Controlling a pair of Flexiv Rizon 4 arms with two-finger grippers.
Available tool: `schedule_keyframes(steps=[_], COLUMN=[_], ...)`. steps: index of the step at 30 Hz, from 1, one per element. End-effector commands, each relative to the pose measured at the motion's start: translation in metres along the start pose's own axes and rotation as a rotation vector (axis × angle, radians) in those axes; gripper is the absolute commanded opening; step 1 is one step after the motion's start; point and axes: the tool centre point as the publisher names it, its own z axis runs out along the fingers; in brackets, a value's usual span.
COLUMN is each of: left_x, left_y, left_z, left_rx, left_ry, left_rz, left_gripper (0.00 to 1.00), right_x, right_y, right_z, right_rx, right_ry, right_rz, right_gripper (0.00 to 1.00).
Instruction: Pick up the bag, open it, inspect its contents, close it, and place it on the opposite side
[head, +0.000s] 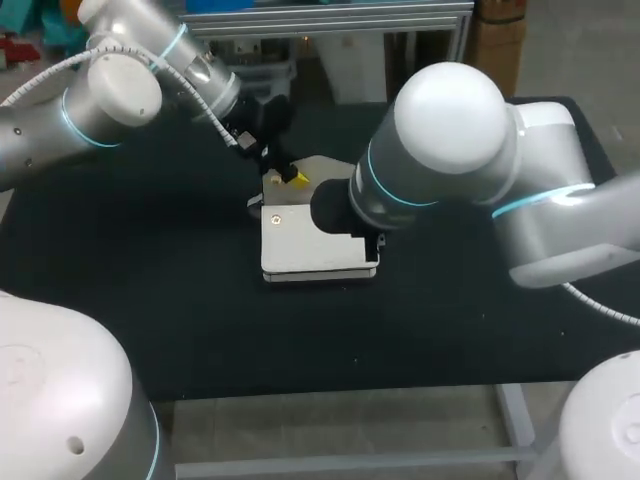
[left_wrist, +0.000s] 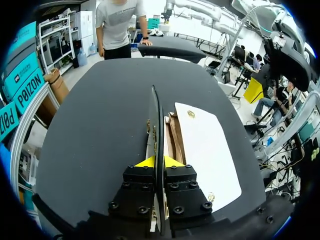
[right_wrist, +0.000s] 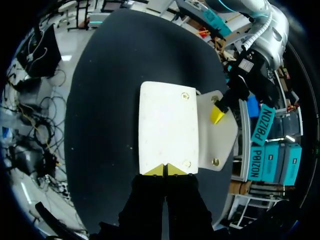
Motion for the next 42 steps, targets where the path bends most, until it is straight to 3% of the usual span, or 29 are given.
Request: schedule_keyframes(steps=[1,10,20,32,38,42], left_x=[0.017,0.014,0.016,0.025,0.028,0.029], left_y=[0.0,0.0,0.001,0.004,0.004,0.003], left_z=[-0.002,0.004,0.006,0.017,0.02,0.022], left_rx=[-0.007,-0.037,-0.036,-0.062,-0.08,-0.09], left_ry=[-0.13,-0.123,-0.125,-0.142,-0.145,-0.146], left_rz=[0.01,0.012,0.037,0.117,0.133,0.134], left_gripper=[0.0,0.0,0.0,0.0,0.0,0.0], right_x=[0.001,0.001,0.05,0.078,0.081,0.081], right_y=[0.0,0.0,0.005,-0.005,-0.01,-0.011], right_z=[-0.001,-0.001,0.004,0.021,0.028,0.031], right_rx=[0.002,0.002,-0.006,-0.001,0.033,0.039], right_ry=[-0.002,-0.002,-0.028,-0.058,-0.074,-0.086], right_rz=[-0.001,-0.001,0.011,0.005,0.013,0.008], right_gripper=[0.0,0.0,0.0,0.0,0.38,0.41])
